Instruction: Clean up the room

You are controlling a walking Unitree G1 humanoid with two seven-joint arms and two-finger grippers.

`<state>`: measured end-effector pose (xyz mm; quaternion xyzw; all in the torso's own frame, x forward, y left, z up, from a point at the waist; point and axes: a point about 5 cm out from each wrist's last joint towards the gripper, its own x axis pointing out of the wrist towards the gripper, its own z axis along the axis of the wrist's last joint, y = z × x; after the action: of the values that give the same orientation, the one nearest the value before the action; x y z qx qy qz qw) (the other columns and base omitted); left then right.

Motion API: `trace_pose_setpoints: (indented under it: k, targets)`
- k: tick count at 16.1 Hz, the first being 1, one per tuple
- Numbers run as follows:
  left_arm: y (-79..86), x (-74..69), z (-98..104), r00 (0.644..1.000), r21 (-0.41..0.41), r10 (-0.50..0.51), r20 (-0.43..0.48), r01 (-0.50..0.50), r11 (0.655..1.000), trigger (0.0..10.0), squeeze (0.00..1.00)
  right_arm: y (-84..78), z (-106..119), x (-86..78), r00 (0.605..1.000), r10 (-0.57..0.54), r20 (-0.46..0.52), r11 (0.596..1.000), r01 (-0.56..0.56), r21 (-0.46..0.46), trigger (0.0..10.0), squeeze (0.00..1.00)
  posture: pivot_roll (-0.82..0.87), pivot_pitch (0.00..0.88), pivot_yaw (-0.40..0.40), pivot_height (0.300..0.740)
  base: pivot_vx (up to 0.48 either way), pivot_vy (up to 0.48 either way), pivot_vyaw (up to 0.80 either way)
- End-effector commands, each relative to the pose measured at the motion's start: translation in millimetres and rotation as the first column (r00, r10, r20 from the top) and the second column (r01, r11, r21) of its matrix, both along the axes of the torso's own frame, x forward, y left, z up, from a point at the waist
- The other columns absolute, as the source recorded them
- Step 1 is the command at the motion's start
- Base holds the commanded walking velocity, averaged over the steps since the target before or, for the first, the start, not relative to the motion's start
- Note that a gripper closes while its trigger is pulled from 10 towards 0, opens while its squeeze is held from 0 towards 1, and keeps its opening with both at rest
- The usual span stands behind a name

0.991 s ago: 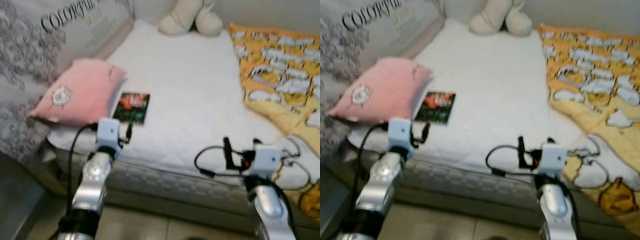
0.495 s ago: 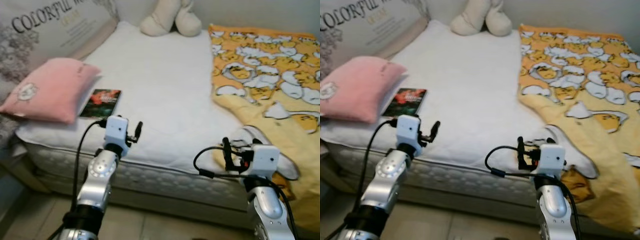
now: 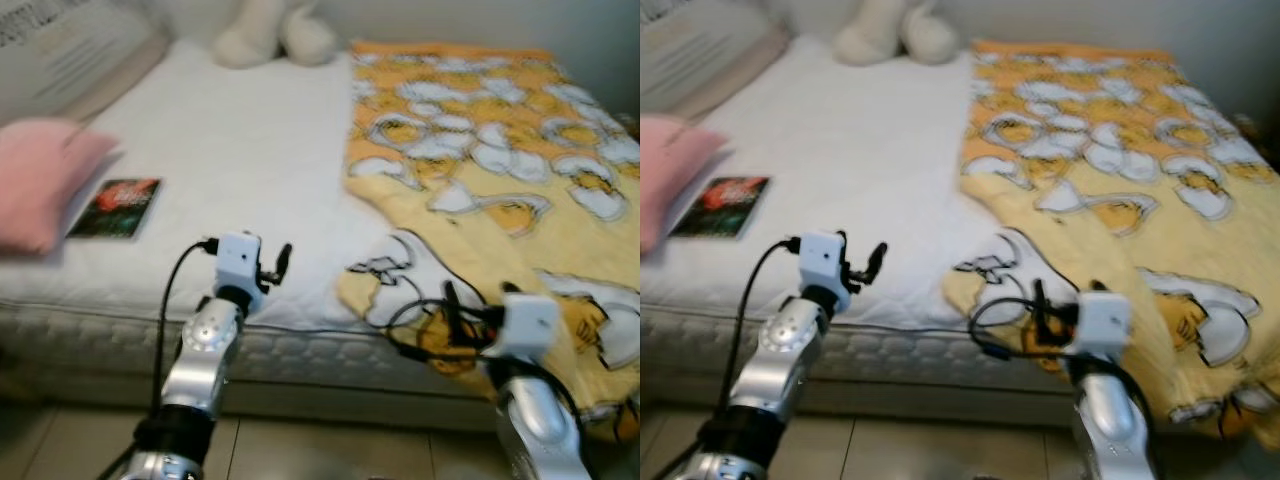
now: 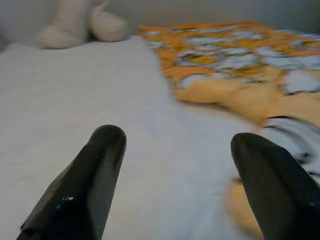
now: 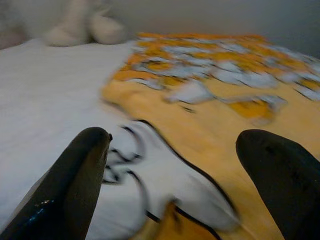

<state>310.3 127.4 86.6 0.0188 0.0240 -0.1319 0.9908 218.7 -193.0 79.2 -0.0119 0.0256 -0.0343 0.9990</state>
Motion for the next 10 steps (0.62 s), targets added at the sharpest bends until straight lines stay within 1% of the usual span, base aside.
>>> trace_pose_setpoints:
  k: [1, 4, 6, 7, 10]
  targets:
    - [4.8, -2.1, 1.9, 1.000, -0.005, 0.005, 0.003, -0.005, 1.000, 10.0, 0.00, -0.3, 1.2, -3.2, 1.000, -0.020, 0.014, 1.000, 0.019, 0.022, 10.0, 0.00, -0.14, 0.000, 0.036, 0.732, 0.000, 0.480, -0.68]
    - [0.5, -1.4, 2.5, 1.000, -0.008, -0.009, -0.002, 0.009, 1.000, 10.0, 0.00, -2.3, -0.5, -4.2, 0.999, -0.048, 0.017, 0.999, 0.048, 0.025, 10.0, 0.00, -0.14, 0.000, 0.044, 0.732, 0.000, 0.480, -0.69]
    - [1.8, 2.9, 2.1, 1.000, 0.002, -0.010, -0.015, 0.010, 1.000, 10.0, 0.00, -3.1, 0.6, -0.9, 0.999, -0.045, 0.026, 0.999, 0.044, 0.016, 10.0, 0.00, -0.14, 0.000, 0.051, 0.732, 0.000, 0.480, -0.69]
    - [4.2, 4.9, 1.2, 1.000, 0.019, 0.003, -0.024, -0.003, 1.000, 10.0, 0.00, -4.1, 0.4, -0.1, 0.998, -0.049, 0.024, 0.999, 0.049, 0.015, 10.0, 0.00, -0.14, 0.000, 0.053, 0.732, 0.000, 0.334, -0.69]
    - [4.6, 6.2, 1.7, 0.999, 0.033, 0.028, -0.025, -0.028, 0.999, 10.0, 0.00, -4.6, -2.7, -1.5, 0.999, -0.051, 0.002, 0.999, 0.051, -0.011, 10.0, 0.00, -0.15, 0.000, 0.056, 0.732, 0.000, 0.000, -0.64]
